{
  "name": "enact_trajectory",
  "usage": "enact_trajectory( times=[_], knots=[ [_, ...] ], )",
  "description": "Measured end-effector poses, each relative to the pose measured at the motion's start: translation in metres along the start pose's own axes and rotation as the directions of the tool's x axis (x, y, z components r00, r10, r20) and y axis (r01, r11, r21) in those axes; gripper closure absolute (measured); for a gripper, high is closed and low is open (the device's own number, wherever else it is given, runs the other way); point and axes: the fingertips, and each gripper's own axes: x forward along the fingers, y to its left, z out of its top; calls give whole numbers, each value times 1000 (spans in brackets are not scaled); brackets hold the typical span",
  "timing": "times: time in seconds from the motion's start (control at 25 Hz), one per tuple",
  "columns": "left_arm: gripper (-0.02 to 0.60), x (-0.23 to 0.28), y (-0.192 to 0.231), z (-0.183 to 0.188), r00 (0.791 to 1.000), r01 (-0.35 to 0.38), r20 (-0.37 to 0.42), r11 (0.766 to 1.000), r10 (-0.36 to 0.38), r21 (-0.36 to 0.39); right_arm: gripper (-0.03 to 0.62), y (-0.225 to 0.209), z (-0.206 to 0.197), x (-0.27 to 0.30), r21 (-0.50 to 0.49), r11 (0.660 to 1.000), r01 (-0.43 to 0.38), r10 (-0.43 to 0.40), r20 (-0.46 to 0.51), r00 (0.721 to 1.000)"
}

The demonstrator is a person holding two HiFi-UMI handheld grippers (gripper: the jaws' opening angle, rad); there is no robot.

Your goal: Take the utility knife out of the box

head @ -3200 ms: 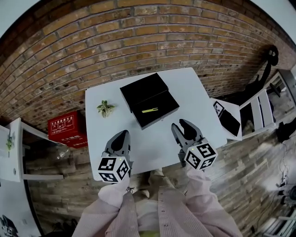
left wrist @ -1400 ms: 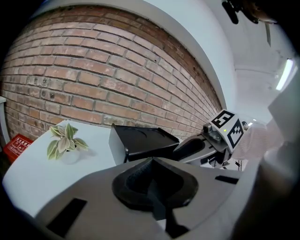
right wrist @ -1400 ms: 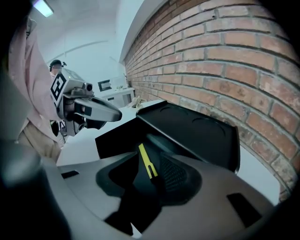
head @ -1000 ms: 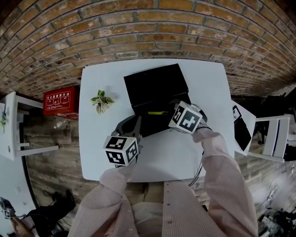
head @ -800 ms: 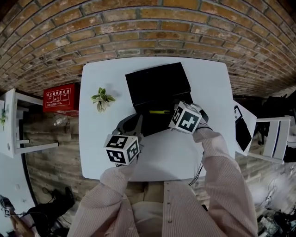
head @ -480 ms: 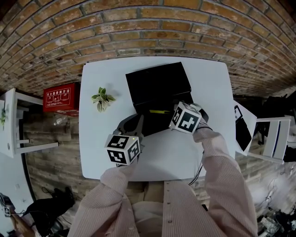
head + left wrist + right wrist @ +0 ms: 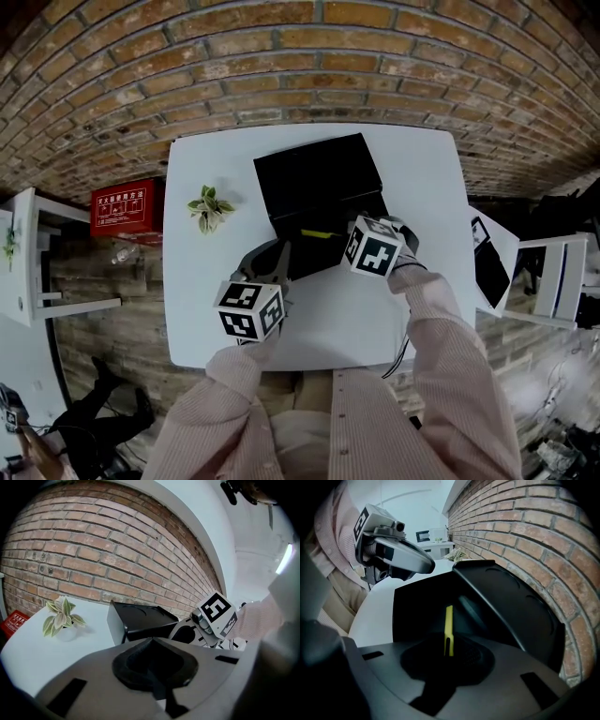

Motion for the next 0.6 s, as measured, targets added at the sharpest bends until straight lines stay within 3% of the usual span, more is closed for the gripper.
enact_trajectory(
  times=[0.6],
  knots=[
    [589,-31,-21,3,998,34,55,998,-38,61,526,15,22,-43,-46,985,169,-164,94,982]
  ],
)
